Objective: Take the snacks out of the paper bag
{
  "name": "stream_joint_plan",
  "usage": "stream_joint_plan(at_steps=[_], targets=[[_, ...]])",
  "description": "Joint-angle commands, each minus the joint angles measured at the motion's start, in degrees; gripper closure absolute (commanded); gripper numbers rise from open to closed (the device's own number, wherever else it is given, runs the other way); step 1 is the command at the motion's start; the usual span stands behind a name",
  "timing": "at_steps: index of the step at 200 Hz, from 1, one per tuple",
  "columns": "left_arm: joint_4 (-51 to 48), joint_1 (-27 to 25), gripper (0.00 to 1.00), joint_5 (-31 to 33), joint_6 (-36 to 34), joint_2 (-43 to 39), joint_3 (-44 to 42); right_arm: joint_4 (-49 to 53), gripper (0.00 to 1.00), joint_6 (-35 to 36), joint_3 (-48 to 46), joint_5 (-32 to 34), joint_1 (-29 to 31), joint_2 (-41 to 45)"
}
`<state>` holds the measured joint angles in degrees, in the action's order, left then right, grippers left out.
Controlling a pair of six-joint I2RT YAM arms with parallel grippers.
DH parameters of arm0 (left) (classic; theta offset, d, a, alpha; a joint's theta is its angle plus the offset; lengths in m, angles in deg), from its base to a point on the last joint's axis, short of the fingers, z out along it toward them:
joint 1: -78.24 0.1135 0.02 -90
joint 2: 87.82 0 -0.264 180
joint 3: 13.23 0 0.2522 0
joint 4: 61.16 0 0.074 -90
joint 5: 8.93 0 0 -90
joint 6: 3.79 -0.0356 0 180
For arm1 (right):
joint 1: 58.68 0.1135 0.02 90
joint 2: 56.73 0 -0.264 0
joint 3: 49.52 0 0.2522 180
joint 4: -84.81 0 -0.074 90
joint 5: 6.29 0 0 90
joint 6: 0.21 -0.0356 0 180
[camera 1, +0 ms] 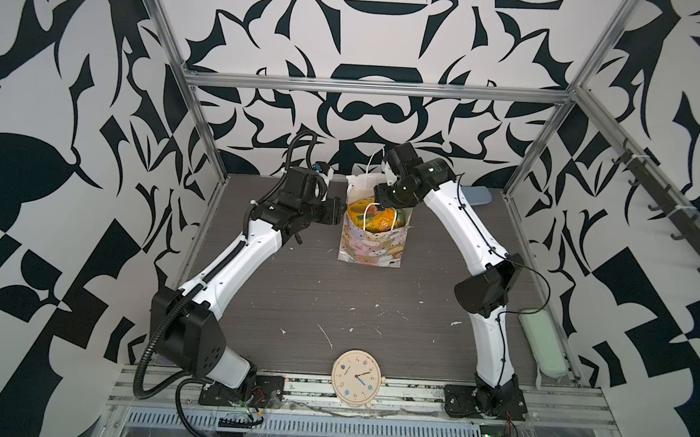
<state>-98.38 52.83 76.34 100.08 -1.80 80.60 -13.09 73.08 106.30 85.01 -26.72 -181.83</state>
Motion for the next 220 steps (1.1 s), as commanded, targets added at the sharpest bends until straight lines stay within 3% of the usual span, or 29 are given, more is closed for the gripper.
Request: stream_joint_plan(at_steps=[1,86,119,134,180,220], targets=[[0.99,-0.1,0.35,1.02,-0.2,0.13,-1.1,-1.23,0.4,-0.87,-0.11,-2.89,0.2,0.1],[2.15,-0.07,0.36,2.64,-1.12,-2.07,-4.61,-1.2,0.62,-1.95,1.87,-5.61,0.88,-3.73],[2.71,-0.04,0.35,3.11,-1.7,-2.78,-5.7,-2.74,0.8,-2.29,1.95,-8.01,1.34,-3.84],[2.76,-0.04,0.35,3.41,-1.83,-2.87,-5.85,-3.51,1.0,-2.75,2.5,-9.72,1.34,-3.71],[3.16,0.01,0.35,4.55,-1.85,-3.02,-6.07,-6.42,1.0,-4.41,4.77,-17.21,1.18,-2.72],[4.07,-0.03,0.35,5.98,-1.64,-3.63,-6.8,-17.14,1.0,-11.22,-0.12,-33.37,-1.87,0.51]])
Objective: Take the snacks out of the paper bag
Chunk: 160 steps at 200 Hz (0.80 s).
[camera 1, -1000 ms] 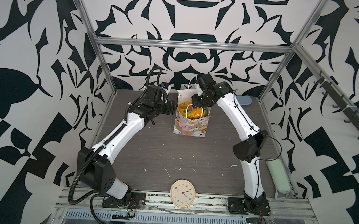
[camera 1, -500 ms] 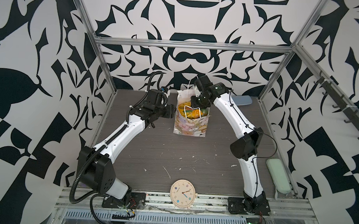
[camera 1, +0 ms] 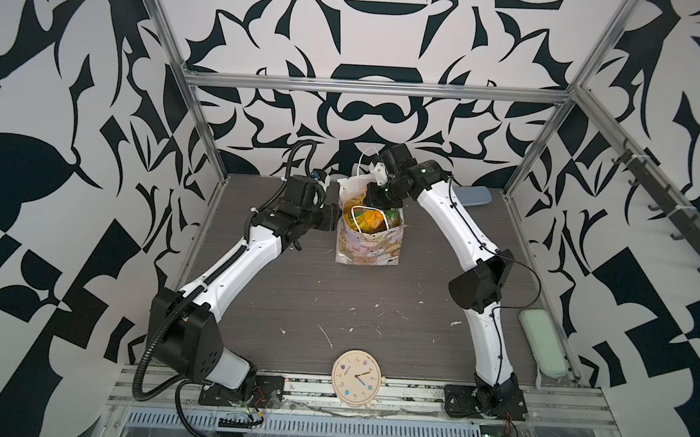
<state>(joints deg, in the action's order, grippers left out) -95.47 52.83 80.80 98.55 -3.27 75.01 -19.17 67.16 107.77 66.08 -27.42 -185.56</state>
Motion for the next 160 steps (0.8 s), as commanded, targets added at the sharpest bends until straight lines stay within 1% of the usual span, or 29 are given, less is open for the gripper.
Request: stream_joint_plan(at_steps=[1,25,52,87,122,136,160], targets=[[1.19,-0.01,0.35,1.65,-0.12,-2.18,-1.23,-11.39,1.0,-5.53,-1.76,-14.75,-1.32,4.32],[2.21,0.08,0.35,3.11,-0.07,-3.01,-2.26,-16.71,1.0,-9.39,-3.88,-20.99,-3.01,5.56],[3.22,0.05,0.35,4.97,0.09,-3.83,-3.77,-20.63,1.0,-12.73,-5.3,-25.66,-4.13,6.61],[4.56,0.27,0.35,6.63,0.52,-4.97,-5.25,-24.41,1.0,-15.95,-6.74,-27.99,-5.32,8.5],[5.81,0.42,0.35,8.2,0.68,-6.2,-6.1,-32.97,1.0,-23.03,-9.75,-32.24,-7.33,10.1],[6.09,0.44,0.35,9.03,0.67,-6.71,-6.47,-34.68,1.0,-24.81,-9.03,-33.83,-7.7,10.01],[7.23,0.49,0.35,10.1,0.76,-7.69,-7.56,-33.93,1.0,-25.22,-5.89,-33.89,-8.23,9.83]])
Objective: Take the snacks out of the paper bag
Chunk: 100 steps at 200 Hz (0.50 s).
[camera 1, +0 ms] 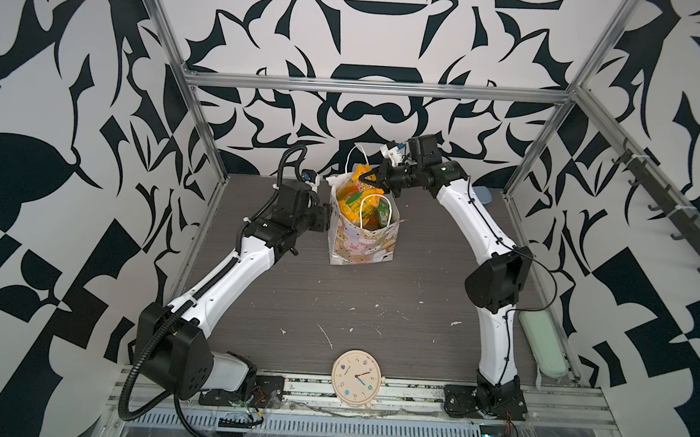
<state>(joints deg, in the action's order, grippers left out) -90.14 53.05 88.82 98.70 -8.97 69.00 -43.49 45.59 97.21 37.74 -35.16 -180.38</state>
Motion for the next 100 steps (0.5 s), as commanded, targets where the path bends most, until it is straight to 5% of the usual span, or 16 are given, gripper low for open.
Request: stream_joint_plan(at_steps=[1,100], targets=[[1.92,0.25,0.35,2.13,0.6,-2.01,-1.57,-9.66,1.0,-3.76,4.71,-5.53,-0.54,4.7],[3.71,0.31,0.35,2.58,0.88,-3.6,-2.55,-15.96,1.0,-11.56,9.43,-6.06,-7.95,6.92]])
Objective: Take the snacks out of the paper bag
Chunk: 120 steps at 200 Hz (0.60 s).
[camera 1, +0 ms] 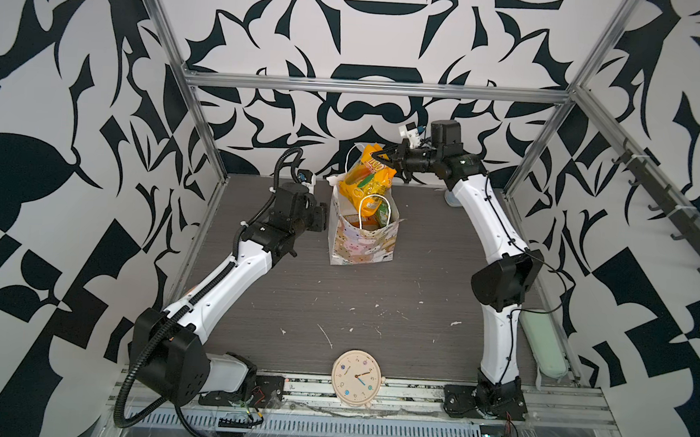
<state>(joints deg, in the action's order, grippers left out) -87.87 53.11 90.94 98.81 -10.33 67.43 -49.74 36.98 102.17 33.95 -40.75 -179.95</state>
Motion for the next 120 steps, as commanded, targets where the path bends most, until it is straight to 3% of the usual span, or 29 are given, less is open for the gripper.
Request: stream_joint_plan(at_steps=[1,49,120], targets=[[1.44,0.2,0.35,0.48,0.76,-2.25,-1.02,-9.75,1.0,-3.02,4.42,-2.32,-2.45,6.54],[2.13,0.2,0.35,1.02,0.85,-2.56,-1.76,-7.1,1.0,-0.75,4.28,-1.37,-4.66,7.29],[3.41,0.24,0.35,1.46,0.25,-0.98,-1.25,-8.53,1.0,-2.4,5.39,-1.53,-14.19,10.81]])
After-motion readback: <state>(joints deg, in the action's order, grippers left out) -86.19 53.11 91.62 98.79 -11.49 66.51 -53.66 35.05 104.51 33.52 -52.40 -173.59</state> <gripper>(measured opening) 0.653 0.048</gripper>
